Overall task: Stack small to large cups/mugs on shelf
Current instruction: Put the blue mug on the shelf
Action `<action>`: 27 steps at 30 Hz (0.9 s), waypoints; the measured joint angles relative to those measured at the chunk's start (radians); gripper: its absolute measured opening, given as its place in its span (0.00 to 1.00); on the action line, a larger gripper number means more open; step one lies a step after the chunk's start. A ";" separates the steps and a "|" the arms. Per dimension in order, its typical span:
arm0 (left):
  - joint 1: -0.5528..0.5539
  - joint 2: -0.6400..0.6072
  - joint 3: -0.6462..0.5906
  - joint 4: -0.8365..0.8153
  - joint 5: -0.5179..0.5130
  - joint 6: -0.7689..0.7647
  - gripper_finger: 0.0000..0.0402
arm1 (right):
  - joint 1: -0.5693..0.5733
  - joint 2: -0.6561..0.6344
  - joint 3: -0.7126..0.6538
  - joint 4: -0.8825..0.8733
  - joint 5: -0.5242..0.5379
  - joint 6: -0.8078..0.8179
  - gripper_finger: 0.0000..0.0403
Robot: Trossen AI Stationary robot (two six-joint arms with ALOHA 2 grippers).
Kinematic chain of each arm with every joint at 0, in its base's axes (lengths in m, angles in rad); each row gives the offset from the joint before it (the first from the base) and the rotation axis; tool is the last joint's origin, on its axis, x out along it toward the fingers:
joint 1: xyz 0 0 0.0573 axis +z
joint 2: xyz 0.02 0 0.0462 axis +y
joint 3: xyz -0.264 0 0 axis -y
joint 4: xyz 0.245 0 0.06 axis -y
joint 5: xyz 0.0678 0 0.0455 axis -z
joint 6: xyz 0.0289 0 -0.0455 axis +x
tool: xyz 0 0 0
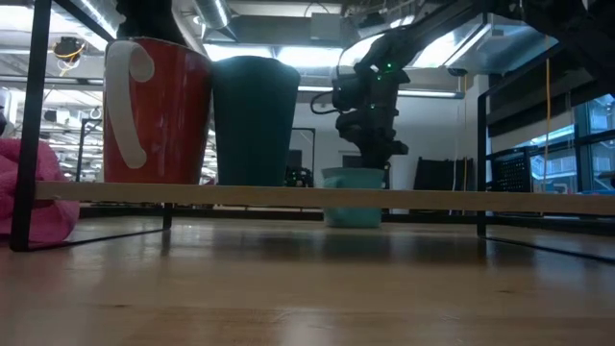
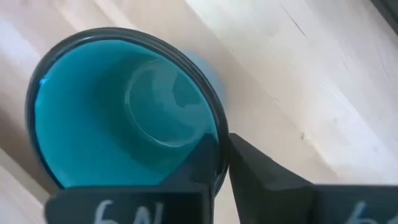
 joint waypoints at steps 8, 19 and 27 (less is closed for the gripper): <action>0.033 0.000 0.000 0.004 0.037 0.008 0.03 | 0.001 -0.001 0.002 0.006 -0.022 -0.049 0.10; 0.043 0.015 -0.001 0.008 0.052 0.019 0.03 | 0.037 0.002 -0.002 0.043 -0.043 -0.133 0.14; 0.043 0.020 0.000 0.006 0.052 0.018 0.03 | 0.067 0.001 0.000 0.159 -0.058 -0.186 0.09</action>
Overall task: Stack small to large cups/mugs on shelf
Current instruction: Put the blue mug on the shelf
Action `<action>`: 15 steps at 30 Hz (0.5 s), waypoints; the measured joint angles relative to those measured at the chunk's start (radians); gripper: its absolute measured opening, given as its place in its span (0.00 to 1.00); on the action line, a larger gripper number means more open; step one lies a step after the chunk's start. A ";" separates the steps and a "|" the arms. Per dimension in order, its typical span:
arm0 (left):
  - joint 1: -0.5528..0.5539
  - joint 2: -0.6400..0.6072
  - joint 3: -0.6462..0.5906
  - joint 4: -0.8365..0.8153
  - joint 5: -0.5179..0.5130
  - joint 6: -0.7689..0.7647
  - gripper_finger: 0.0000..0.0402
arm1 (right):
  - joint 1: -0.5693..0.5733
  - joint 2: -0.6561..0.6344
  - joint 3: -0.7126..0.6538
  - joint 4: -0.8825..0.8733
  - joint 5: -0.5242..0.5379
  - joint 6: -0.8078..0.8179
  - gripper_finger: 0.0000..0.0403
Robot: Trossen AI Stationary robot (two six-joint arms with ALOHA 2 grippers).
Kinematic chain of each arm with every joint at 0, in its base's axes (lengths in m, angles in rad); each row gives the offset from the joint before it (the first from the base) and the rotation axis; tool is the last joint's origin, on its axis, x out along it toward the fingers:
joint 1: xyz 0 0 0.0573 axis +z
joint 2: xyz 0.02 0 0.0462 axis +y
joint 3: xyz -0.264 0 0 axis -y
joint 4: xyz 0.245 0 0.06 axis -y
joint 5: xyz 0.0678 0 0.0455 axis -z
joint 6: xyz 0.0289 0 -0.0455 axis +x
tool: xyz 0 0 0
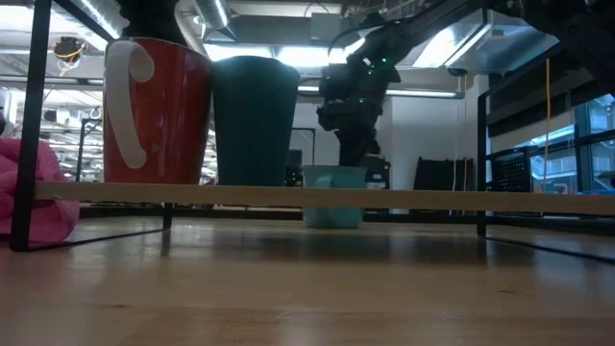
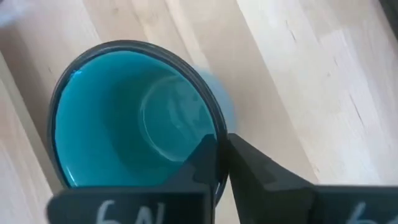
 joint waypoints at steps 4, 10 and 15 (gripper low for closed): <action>0.000 0.000 0.000 -0.001 0.000 0.000 0.03 | 0.001 0.000 0.000 0.001 0.017 0.019 0.17; 0.000 0.000 0.000 -0.001 0.000 0.007 0.03 | 0.001 0.000 0.000 0.005 0.029 0.038 0.25; 0.000 0.000 0.000 -0.002 0.000 0.014 0.03 | 0.000 0.000 0.028 -0.020 0.068 0.094 0.29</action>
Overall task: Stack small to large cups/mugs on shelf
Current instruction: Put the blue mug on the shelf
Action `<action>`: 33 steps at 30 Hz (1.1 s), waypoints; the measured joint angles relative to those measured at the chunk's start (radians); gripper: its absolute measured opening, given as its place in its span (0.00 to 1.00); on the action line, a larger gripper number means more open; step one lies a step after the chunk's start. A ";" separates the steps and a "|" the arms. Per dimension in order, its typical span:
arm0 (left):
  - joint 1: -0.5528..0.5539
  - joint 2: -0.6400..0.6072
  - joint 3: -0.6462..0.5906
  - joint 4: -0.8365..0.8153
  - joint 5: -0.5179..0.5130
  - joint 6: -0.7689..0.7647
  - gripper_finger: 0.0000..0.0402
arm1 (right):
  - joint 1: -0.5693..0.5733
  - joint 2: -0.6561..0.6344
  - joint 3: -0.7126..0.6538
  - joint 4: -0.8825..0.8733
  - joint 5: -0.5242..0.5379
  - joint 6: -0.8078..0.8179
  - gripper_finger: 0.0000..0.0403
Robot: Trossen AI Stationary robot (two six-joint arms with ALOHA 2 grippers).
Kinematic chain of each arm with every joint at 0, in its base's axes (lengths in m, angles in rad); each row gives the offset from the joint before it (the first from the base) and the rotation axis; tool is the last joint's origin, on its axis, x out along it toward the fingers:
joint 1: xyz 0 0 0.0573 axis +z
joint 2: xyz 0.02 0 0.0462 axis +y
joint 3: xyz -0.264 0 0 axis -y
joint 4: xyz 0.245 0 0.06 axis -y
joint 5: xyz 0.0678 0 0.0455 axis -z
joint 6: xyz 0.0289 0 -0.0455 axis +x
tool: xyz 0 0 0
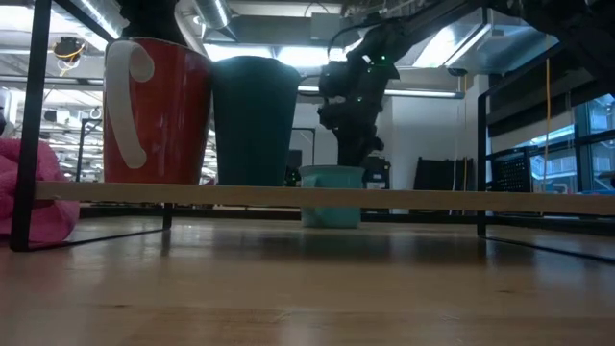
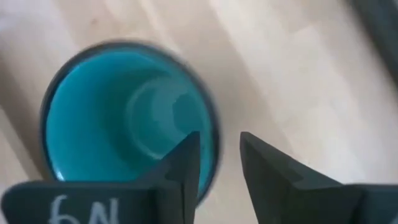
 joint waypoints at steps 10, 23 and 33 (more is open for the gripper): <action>0.000 0.000 0.000 -0.017 0.032 0.017 0.03 | 0.002 -0.001 0.107 -0.196 0.063 0.297 0.33; 0.000 0.000 0.000 -0.017 0.066 0.035 0.03 | 0.083 -0.001 0.072 -0.220 0.031 0.488 0.33; 0.000 0.000 0.000 -0.016 0.066 0.053 0.03 | 0.087 -0.001 0.072 -0.253 0.109 0.512 0.33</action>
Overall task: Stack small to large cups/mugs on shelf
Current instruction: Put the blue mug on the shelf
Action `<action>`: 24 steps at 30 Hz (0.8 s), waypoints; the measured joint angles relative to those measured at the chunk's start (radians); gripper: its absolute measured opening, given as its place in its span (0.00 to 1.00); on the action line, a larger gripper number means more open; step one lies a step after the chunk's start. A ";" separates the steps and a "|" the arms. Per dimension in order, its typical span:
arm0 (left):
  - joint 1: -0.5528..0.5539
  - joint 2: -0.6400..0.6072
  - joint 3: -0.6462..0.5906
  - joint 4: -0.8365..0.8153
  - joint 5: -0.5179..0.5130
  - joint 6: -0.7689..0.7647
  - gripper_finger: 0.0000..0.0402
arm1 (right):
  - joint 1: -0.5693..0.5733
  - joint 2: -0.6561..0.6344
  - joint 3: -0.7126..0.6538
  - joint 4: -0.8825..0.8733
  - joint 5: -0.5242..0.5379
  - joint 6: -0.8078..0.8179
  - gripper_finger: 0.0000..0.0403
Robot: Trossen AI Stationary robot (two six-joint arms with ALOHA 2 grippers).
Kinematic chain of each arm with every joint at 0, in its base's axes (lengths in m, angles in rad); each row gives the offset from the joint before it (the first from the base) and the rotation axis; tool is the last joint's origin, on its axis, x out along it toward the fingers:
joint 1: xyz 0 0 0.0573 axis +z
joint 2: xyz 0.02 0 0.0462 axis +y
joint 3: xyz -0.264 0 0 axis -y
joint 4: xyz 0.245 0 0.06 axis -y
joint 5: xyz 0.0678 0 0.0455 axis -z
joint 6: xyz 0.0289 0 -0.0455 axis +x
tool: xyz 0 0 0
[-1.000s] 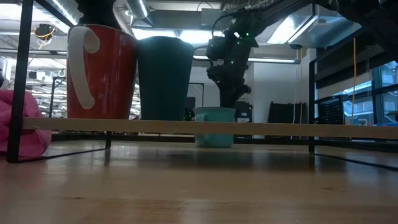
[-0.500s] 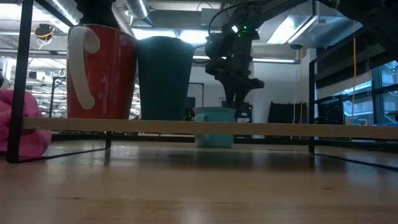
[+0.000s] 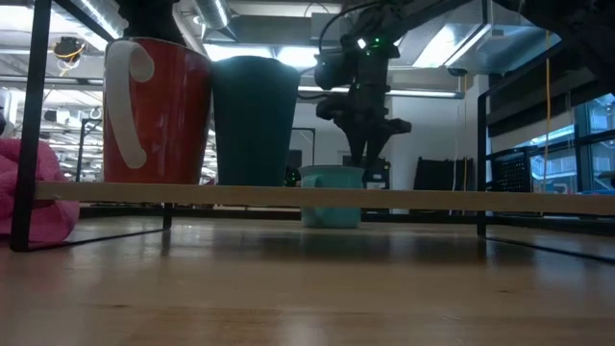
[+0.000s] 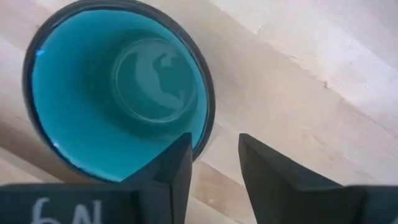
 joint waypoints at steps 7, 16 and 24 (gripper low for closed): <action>0.000 0.000 0.000 0.000 0.000 -0.001 0.03 | 0.012 0.000 -0.001 0.001 -0.027 0.004 0.33; 0.000 0.000 0.000 0.001 0.000 -0.001 0.03 | -0.004 -0.001 -0.076 0.061 -0.052 0.025 0.33; 0.000 0.000 0.000 0.001 0.000 -0.001 0.03 | 0.015 0.000 -0.136 0.121 -0.064 0.036 0.33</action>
